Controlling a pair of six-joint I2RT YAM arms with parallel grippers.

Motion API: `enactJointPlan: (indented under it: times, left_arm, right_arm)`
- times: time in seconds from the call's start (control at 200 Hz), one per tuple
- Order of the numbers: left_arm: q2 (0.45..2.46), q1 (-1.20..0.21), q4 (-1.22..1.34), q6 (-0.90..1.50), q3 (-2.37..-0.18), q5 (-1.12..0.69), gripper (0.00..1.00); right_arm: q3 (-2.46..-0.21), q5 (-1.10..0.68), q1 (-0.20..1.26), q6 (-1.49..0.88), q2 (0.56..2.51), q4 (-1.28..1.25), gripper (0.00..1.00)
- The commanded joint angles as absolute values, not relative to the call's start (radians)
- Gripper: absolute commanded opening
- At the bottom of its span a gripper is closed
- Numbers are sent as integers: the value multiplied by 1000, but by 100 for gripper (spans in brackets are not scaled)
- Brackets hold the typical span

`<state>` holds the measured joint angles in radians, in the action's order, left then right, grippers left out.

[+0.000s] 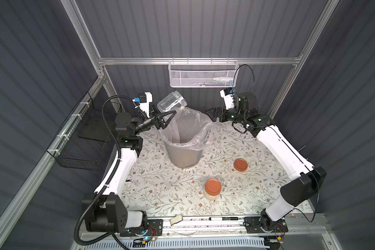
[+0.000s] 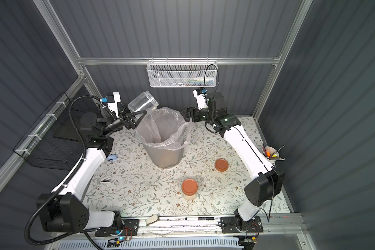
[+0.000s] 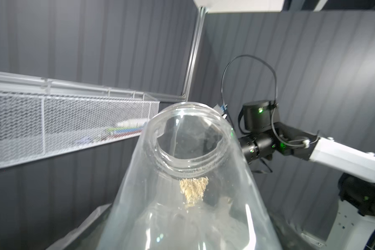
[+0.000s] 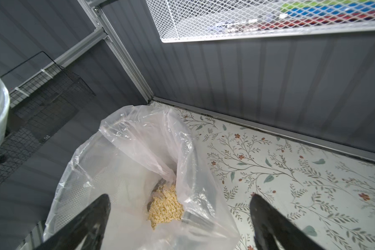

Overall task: Empty expired oatmeal from jars
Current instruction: Place the jar at the center of the board.

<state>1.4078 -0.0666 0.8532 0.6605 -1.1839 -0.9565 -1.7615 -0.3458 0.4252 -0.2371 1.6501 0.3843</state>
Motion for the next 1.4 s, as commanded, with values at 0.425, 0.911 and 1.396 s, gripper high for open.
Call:
enactJointPlan:
  times: [0.425, 0.911, 1.396]
  left_arm:
    - [1571, -47, 1528, 1178, -1213, -1030, 0]
    - [1572, -139, 1526, 1150, -1203, -1031, 2]
    - [1575, -177, 1526, 1140, -1212, -1020, 2]
  right_arm:
    - [-1700, -599, 479, -383, 1633, 33, 99]
    - [-1687, -697, 602, -575, 1649, -250, 99]
    - [-1742, -699, 656, -704, 1736, -348, 99]
